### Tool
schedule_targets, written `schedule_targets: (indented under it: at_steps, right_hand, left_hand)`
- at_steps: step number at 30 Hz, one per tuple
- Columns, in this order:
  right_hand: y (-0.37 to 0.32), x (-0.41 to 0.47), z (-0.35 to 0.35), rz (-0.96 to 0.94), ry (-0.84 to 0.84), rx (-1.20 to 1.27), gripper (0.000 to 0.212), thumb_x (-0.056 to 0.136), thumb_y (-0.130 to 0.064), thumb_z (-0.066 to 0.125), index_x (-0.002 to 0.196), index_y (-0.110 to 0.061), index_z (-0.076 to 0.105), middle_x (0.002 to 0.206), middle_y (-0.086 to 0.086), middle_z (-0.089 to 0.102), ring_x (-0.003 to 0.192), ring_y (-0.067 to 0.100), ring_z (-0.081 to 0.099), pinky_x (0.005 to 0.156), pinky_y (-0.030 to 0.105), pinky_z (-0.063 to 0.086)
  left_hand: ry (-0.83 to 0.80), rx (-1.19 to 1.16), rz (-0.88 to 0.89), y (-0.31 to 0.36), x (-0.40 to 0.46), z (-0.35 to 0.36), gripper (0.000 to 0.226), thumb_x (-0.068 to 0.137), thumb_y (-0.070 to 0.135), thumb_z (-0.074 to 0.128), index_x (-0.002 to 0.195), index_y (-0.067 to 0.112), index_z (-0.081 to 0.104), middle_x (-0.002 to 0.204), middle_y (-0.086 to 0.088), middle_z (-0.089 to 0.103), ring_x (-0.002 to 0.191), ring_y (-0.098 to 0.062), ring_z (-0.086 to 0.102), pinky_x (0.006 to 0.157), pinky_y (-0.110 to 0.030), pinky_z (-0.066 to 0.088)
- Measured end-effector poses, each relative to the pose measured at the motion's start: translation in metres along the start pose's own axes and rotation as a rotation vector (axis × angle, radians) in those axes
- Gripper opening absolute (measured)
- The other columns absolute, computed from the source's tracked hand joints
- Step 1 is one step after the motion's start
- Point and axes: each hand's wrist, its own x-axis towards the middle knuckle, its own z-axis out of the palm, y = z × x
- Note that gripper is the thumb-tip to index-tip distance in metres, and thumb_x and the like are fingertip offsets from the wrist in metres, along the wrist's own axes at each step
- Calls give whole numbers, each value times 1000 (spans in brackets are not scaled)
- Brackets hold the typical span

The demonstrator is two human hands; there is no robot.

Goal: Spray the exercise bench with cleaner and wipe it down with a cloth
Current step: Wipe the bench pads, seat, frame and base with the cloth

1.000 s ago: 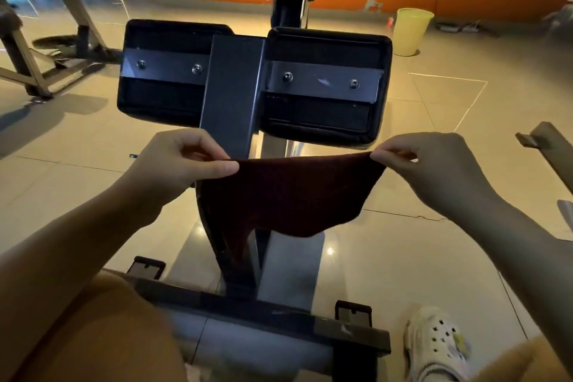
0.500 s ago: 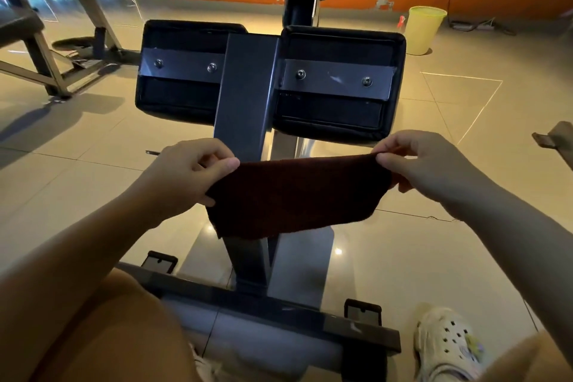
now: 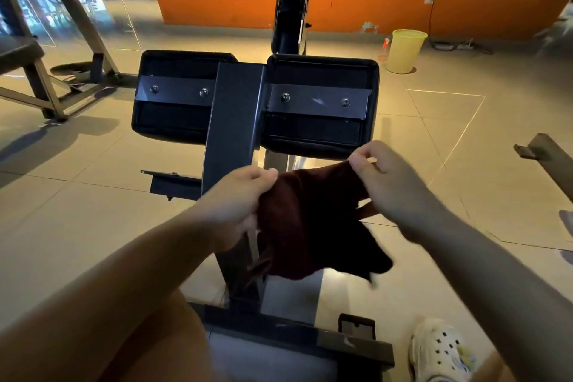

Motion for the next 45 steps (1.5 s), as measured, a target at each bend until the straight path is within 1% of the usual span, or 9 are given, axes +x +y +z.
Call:
schedule_targets:
  at_steps: [3,5,8,13,16,19,22,28,45]
  right_hand:
    - [-12,-16,19,-95,-93,81,12,98,-41,47,92,-30,49,93,-2,62,90,14,61,81,39,56]
    - [-14,-20,23,-141,-108,145,26,85,-48,65,99,-32,49,97,-12,63,92,2,62,80,24,56]
    - [-16,-10,23,-312,36,55,37,85,-14,72,100,-33,45,95,-22,56,94,-14,53,74,3,43]
    - [-32,55,2,-369,158,34,44,89,11,46,89,-33,48,92,-14,57,88,-7,54,74,1,38]
    - [-38,116,-5,-433,263,-177,38,89,9,45,90,-29,52,99,-6,58,90,-4,50,75,-3,32]
    - [-28,167,6,-501,485,-521,26,89,4,57,104,-17,62,121,9,53,113,19,49,94,5,32]
    - [-4,178,22,-652,637,-858,33,90,-6,55,122,-15,55,130,13,45,123,33,43,102,46,36]
    - [41,139,33,-631,374,-1078,57,104,-44,26,150,-12,34,154,9,36,145,25,30,121,43,16]
    - [66,109,35,-475,510,-1168,64,101,-51,26,151,-11,31,156,12,32,145,29,28,119,47,17]
  left_hand:
    - [-93,-97,46,-1,-1,21,26,101,21,46,116,6,60,110,-15,68,104,-25,67,90,-42,56]
    - [-131,-215,95,2,-3,25,26,96,18,50,116,6,64,108,-13,71,101,-23,69,87,-40,57]
    - [-190,-332,180,10,-3,15,34,85,25,54,111,9,68,117,-7,66,107,-21,67,80,-38,59]
    - [256,533,726,9,30,-22,7,87,20,62,94,22,62,106,6,57,94,0,58,74,-12,50]
    - [458,834,935,3,66,-38,21,93,28,56,112,21,59,116,8,53,103,-2,50,90,-17,44]
    - [545,1100,965,0,100,-45,50,93,42,40,137,18,46,142,-3,45,135,-16,33,113,-42,24]
    - [534,1271,958,-6,122,-55,60,96,46,32,151,23,23,158,-1,26,148,-18,13,119,-51,8]
    - [616,1303,1061,-11,129,-56,59,96,42,34,149,19,25,156,-6,28,147,-23,21,116,-56,17]
    - [658,1203,1066,-15,130,-58,58,97,37,35,148,11,31,155,-9,31,146,-23,21,120,-45,12]
